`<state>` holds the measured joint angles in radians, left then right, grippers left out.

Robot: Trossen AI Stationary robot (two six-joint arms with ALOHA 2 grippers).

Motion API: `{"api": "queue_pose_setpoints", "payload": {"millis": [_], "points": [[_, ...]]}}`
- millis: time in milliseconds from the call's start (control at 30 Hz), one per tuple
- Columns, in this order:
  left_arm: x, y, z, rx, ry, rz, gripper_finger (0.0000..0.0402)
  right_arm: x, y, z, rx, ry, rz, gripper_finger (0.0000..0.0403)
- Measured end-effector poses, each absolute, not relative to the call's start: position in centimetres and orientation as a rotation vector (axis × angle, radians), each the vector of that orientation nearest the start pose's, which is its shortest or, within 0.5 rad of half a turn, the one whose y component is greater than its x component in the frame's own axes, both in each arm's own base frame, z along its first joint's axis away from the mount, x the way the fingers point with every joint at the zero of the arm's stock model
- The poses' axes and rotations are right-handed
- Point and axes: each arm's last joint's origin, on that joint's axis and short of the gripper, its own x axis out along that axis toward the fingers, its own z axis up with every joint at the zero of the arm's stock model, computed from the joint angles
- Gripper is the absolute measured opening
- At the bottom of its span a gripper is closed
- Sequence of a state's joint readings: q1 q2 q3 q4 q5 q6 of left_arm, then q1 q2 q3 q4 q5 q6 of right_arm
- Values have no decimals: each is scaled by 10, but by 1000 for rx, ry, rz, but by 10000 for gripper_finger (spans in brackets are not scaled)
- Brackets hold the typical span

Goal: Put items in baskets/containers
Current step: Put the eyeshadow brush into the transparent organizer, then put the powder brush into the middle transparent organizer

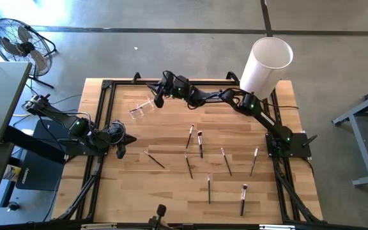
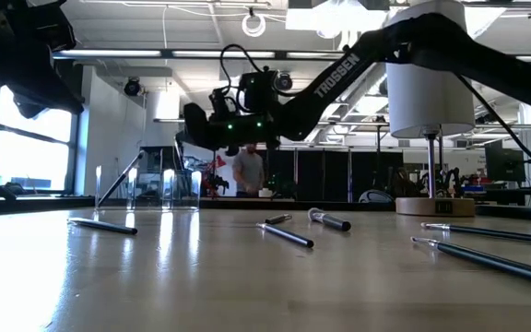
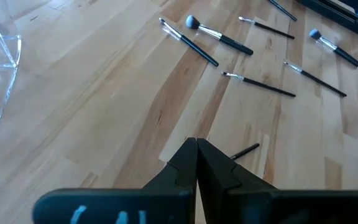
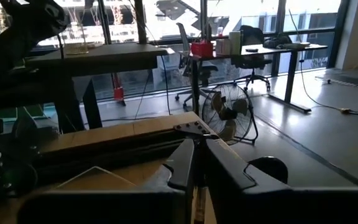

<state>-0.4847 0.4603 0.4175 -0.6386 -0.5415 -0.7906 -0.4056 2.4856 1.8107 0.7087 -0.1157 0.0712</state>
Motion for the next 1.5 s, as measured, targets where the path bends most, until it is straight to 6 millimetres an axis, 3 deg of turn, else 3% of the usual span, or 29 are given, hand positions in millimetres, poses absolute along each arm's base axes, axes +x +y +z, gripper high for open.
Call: {"api": "queue_pose_setpoints", "payload": {"millis": [167, 400, 600, 800, 967, 1033, 1300, 1500], "points": [[98, -35, 212, -436, 534, 272, 0, 509, -214, 174, 44, -10, -289, 79], [97, -35, 211, -439, 552, 254, 0, 494, -209, 220, 30, 168, -349, 118], [97, -35, 210, -429, 565, 261, 0, 471, -186, 268, 15, 341, -438, 105], [97, -35, 210, -429, 563, 263, 0, 445, -150, 291, 75, 580, -606, 66], [97, -35, 210, -432, 568, 254, 0, 428, -116, 281, 175, 807, -696, 11], [97, -35, 210, -434, 572, 249, 0, 422, -103, 275, 228, 894, -730, 6], [96, -37, 210, -449, 598, 208, 0, 397, -57, 238, 459, 1056, -936, 41], [97, -38, 210, -466, 618, 165, 0, 382, -44, 206, 672, 1134, -988, 87]]}}
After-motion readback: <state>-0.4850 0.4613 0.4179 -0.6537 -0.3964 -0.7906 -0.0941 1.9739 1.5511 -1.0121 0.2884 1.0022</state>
